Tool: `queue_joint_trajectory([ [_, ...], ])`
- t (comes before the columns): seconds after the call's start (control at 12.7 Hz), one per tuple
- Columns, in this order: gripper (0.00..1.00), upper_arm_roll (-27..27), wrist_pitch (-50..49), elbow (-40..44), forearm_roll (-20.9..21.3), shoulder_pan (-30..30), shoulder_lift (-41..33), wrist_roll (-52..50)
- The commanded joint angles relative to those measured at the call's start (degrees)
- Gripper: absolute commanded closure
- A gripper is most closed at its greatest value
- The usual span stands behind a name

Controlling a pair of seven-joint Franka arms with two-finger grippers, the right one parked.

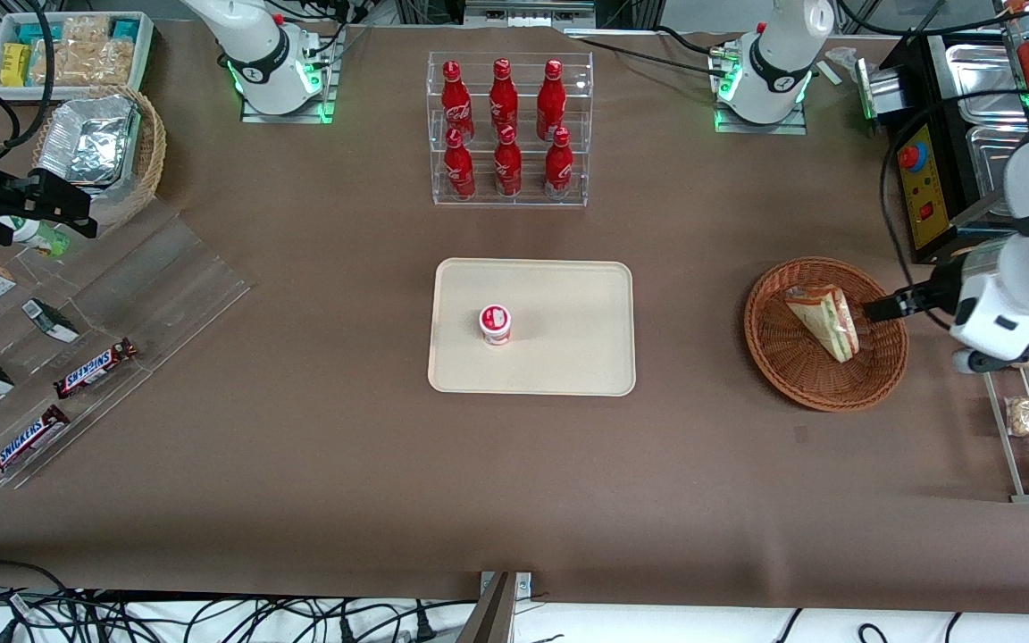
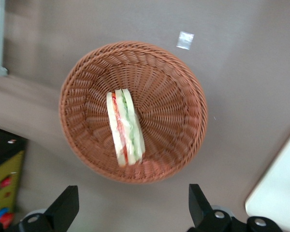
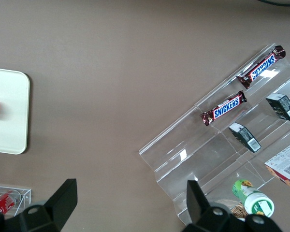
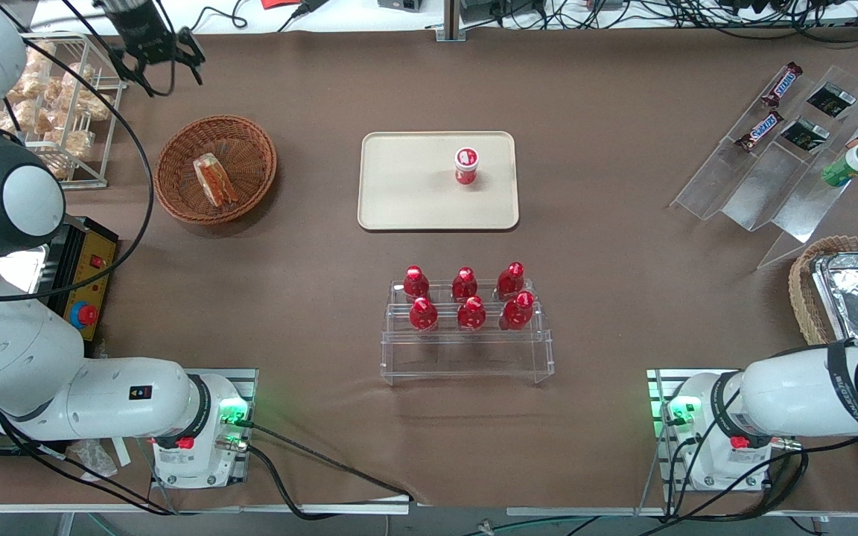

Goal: Place sandwich from basket to tray
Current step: 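Move the left gripper down over the wrapped sandwich in the wicker basket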

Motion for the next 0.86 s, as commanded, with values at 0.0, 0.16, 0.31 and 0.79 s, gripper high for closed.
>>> queue_joint_trajectory([
  [0.0, 0.00, -0.3, 14.2, -16.5, 0.0, 2.3, -6.6, -6.7],
  [0.16, 0.00, -0.2, 19.1, -21.0, 0.2, 2.3, -6.9, -11.0],
  [0.31, 0.00, -0.4, 21.7, -23.3, 0.6, 2.3, -7.2, -18.6],
  [0.79, 0.00, -2.7, 31.1, -29.9, 11.2, 1.7, -6.6, -34.1],
])
